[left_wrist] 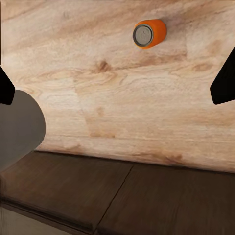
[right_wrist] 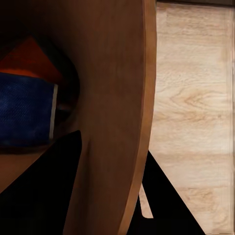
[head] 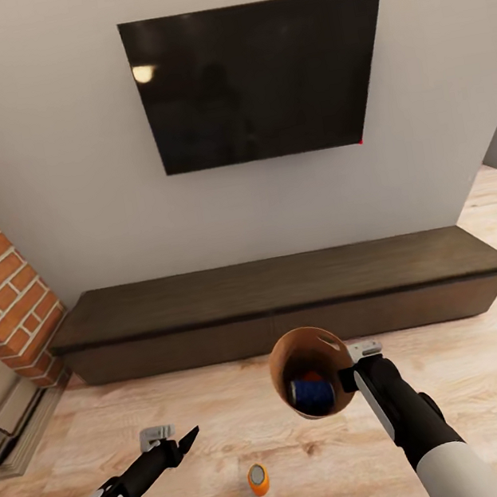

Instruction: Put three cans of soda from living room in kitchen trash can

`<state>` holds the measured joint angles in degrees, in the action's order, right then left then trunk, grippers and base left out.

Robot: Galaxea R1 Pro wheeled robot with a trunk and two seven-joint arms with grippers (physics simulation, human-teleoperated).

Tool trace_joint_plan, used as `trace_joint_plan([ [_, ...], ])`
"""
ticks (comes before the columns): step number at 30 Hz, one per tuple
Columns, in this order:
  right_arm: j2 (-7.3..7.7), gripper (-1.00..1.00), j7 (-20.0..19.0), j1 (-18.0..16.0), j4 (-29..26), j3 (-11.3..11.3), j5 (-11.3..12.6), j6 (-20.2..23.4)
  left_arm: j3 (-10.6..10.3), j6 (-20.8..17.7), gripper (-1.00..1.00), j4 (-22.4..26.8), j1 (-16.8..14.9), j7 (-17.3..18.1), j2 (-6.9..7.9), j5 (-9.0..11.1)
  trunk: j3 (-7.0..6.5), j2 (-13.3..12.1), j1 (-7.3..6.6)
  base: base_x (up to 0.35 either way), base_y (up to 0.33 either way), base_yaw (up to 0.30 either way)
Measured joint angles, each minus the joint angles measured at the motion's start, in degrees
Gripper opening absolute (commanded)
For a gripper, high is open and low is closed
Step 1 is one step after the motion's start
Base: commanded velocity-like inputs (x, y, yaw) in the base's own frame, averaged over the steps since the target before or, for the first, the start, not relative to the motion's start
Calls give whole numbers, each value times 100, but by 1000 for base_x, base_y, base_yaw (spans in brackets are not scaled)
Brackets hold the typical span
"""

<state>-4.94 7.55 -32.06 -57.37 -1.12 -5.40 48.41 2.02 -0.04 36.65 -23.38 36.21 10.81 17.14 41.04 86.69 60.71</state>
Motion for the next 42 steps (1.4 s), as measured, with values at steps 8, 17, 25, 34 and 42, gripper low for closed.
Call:
trace_joint_plan([
  [8, -2, -100, 3, 0, 0, 0, 4, 0, 0, 2, 100, 0, 0, 0, 0, 0, -25, 0, 0, 1, 4, -250],
  [17, -6, -100, 5, 0, 34, 0, 19, -10, 0, 4, 100, 0, 0, -7, 0, -1, -32, 0, 0, 0, 0, -62],
  [25, -6, -100, 9, 0, 61, 1, -18, -12, 0, 4, 100, -4, 0, -29, 0, -9, -32, 0, 0, 159, 0, -1],
  [34, -6, -100, 14, 0, 60, -7, 14, -1, -28, 10, 100, -17, -4, -665, -65, -14, -32, 0, 0, 25, 0, 0],
  [42, -6, -100, 22, 0, 54, -7, 19, 14, -395, 245, 100, -437, -6, -2766, -627, -289, -32, 0, 0, 2, 0, 0],
])
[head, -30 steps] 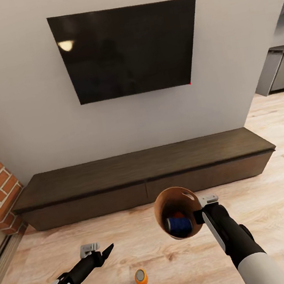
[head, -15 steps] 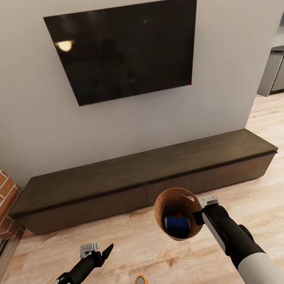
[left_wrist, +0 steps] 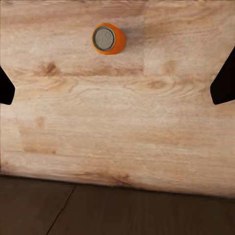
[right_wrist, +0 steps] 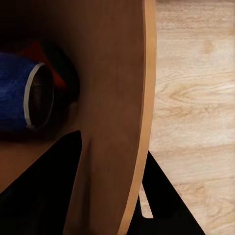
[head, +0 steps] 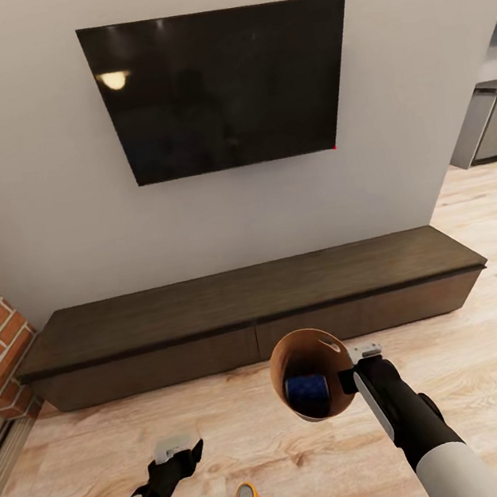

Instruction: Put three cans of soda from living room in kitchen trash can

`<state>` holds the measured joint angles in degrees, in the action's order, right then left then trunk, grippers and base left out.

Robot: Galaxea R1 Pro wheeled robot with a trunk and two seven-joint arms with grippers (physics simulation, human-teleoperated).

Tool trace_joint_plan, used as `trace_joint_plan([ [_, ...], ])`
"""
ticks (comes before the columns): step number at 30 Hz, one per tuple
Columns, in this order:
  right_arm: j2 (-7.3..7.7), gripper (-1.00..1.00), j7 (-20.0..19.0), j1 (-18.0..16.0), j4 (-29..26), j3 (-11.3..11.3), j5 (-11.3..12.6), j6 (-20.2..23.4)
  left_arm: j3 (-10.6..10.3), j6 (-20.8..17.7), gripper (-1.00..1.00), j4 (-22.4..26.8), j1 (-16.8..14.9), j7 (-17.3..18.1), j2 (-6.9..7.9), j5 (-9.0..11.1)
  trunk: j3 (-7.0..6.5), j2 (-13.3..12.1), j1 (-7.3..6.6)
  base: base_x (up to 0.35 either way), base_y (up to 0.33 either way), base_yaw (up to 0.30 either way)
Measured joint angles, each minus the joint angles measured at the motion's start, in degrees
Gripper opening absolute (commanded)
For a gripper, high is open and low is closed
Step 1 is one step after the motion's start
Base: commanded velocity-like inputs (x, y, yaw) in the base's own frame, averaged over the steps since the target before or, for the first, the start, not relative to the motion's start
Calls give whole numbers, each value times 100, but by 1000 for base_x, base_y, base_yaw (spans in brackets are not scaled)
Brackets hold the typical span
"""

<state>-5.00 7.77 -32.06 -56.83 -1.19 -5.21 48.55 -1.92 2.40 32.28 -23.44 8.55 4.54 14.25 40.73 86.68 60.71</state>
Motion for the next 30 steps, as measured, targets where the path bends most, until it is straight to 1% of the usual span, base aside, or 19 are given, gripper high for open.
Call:
trace_joint_plan([
  [2, 0, -100, 0, 0, 1, 2, 2, 1, -61, 133, 100, -108, -1, -263, -109, -150, 0, 0, 0, 0, 0, 0],
  [3, 0, -100, 1, 0, 0, 4, 1, 1, -101, 234, 100, -178, -1, -439, -211, -289, 0, 0, 0, 0, 0, 0],
  [5, 0, -100, 1, 0, 2, 5, -6, 2, -125, 303, 100, -224, -2, -559, -299, -400, 0, 0, 0, 0, 0, 0],
  [7, 0, -100, 1, 0, 6, 13, 0, 2, -157, 394, 100, -256, -2, -717, -416, -545, 0, 0, 0, 0, 0, 0],
  [10, 0, -100, 1, 0, 7, 15, -2, 2, -163, 430, 100, -251, -3, -753, -441, -577, 0, 0, 0, 0, 0, 0],
  [14, 0, -100, 1, 3, 8, 11, 1, 2, -168, 856, 100, -248, -3, -766, -452, -596, 0, 0, 0, 0, 0, 0],
  [16, 0, -100, 1, 6, 8, 9, -3, 3, -168, 940, 100, -248, -3, -767, -453, -598, 4, 0, 0, 0, 0, 0],
  [30, 0, -100, 1, 1, 5, 7, -2, 3, -168, 1011, 100, -248, -3, -759, -454, -590, 123, 0, 0, 0, 0, 0],
])
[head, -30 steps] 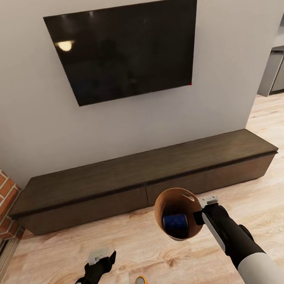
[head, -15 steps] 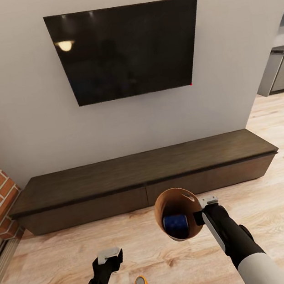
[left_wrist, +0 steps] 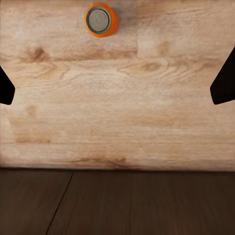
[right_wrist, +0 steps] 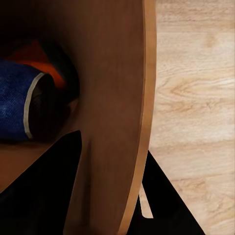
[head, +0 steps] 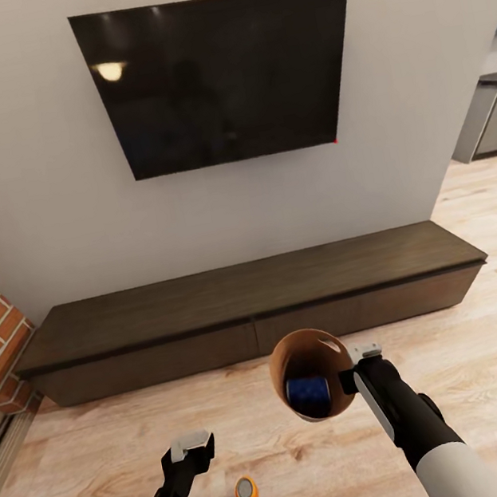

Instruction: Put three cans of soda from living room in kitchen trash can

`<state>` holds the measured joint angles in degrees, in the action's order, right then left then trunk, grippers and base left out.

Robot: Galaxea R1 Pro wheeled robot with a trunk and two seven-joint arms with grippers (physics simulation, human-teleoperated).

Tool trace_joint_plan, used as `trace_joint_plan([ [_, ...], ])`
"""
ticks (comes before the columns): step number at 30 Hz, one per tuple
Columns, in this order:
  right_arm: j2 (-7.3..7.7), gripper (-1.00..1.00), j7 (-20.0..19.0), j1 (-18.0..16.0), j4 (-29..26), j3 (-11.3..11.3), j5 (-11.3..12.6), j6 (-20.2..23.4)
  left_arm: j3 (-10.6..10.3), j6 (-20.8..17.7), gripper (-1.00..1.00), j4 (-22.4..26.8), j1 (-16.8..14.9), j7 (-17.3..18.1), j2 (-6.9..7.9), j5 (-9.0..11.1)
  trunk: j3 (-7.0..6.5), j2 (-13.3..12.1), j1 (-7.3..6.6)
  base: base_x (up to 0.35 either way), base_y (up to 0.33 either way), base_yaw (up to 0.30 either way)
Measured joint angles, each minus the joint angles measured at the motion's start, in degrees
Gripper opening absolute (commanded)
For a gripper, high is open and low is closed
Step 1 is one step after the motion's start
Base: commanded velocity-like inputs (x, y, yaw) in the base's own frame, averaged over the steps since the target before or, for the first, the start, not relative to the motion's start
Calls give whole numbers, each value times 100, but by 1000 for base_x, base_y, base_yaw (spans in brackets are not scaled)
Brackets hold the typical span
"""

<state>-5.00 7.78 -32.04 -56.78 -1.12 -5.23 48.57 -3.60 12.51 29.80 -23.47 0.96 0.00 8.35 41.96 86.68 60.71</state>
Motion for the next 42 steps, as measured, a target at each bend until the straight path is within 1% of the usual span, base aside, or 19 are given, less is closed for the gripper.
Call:
trace_joint_plan([
  [23, 0, -100, 0, 0, -3, 0, -4, 0, 9, 22, 100, 9, 1, 9, 0, 0, 211, 0, 0, 0, 0, 0],
  [42, 6, -100, 0, 0, -5, 4, -9, 1, 2, 19, 100, 9, 0, 34, 0, 1, 726, 761, 417, 0, 0, 0],
])
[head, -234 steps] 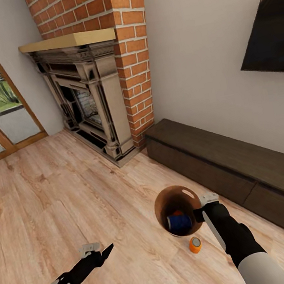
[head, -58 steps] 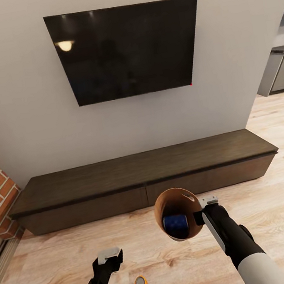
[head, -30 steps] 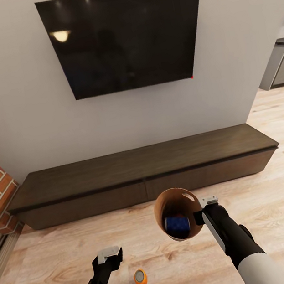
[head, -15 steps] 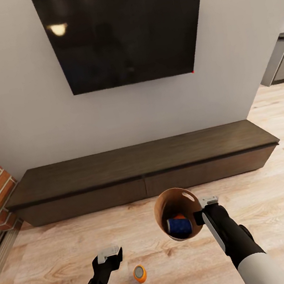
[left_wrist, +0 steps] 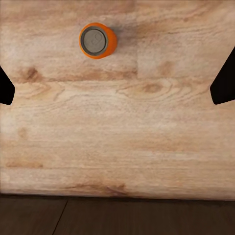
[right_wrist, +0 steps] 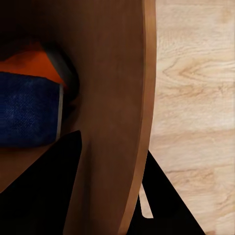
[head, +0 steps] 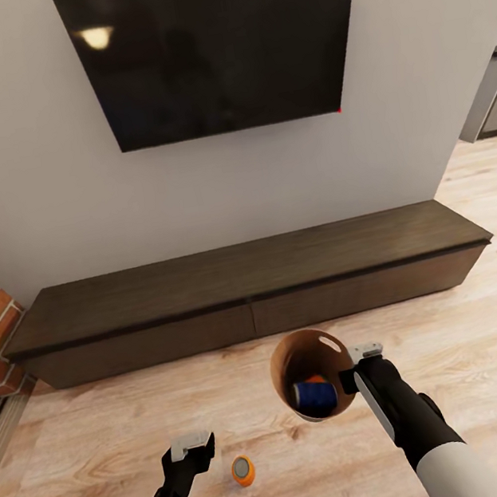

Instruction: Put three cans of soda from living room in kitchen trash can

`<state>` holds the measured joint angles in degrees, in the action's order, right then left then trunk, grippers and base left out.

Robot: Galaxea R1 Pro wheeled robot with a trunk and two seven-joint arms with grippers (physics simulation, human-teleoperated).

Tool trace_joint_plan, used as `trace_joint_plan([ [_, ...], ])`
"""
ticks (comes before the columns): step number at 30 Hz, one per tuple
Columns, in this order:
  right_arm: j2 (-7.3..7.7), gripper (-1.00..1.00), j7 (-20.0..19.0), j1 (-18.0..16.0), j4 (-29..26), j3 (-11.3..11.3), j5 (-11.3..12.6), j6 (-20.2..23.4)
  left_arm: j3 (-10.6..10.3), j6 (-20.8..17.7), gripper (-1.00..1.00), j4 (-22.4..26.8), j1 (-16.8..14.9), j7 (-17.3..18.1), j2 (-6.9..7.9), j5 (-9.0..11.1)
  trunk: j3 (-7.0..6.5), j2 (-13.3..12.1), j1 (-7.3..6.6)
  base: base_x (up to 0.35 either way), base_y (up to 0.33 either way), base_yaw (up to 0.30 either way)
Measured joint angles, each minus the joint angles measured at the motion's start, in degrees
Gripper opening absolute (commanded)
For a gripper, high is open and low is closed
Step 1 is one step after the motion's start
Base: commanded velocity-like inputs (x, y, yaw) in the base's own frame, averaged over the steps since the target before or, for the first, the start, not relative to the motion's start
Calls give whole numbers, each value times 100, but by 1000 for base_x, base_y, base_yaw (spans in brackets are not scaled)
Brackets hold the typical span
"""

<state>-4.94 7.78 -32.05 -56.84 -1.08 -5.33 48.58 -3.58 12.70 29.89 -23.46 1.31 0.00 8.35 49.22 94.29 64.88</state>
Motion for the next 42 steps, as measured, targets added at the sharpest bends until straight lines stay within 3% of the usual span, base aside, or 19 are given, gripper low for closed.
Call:
trace_joint_plan([
  [3, 2, -100, 0, 0, 0, -3, 7, -1, 0, 3, 100, 0, 1, 1, 0, 0, 81, 120, 66, 0, 0, 0],
  [25, 2, -100, 0, 0, -1, -4, 2, 0, -2, 4, 100, 0, 0, 1, 0, 0, 284, 122, 66, 3, 0, 0],
  [42, -2, -100, -1, 0, 0, -5, 18, -2, -2, 4, 100, 6, 0, 1, 0, 0, 440, 122, 66, 143, -48, 0],
])
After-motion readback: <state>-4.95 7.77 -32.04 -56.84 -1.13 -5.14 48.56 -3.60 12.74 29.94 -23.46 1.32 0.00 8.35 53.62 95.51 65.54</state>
